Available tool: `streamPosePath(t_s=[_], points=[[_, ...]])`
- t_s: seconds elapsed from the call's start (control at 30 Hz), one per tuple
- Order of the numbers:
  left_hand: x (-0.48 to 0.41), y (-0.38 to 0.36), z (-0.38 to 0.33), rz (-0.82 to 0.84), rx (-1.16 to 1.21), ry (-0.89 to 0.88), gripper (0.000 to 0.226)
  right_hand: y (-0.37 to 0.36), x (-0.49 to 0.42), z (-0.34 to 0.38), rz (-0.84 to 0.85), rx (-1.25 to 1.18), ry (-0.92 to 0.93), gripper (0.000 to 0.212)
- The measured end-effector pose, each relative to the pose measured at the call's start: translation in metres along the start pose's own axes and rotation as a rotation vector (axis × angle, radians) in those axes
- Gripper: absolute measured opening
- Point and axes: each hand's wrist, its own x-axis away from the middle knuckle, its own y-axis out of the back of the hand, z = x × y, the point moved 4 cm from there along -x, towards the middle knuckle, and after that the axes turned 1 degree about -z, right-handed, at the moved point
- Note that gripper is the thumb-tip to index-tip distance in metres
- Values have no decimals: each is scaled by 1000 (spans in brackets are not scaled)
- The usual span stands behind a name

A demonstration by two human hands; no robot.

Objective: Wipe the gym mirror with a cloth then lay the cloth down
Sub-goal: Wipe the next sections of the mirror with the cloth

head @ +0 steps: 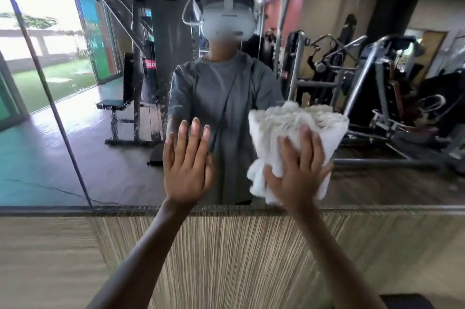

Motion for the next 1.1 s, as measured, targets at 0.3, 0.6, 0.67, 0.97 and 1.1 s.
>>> streamPosePath(t_s=[0.3,0.6,0.67,0.97,1.1], points=[[5,0,5,0,22,-39,51,-18,72,40,139,-14,171,51],[7,1,5,-15,40,-12,51,-1,-2,48,-32,-52,-252,72],[7,1,6,-18,46,-23,53,-8,17,76,15,-58,-96,69],[7,0,3,-44,33,-7,52,2,25,-8,31,-44,127,54],[8,-1,1,-58,30,5,52,6,-18,26,-53,-93,-194,65]])
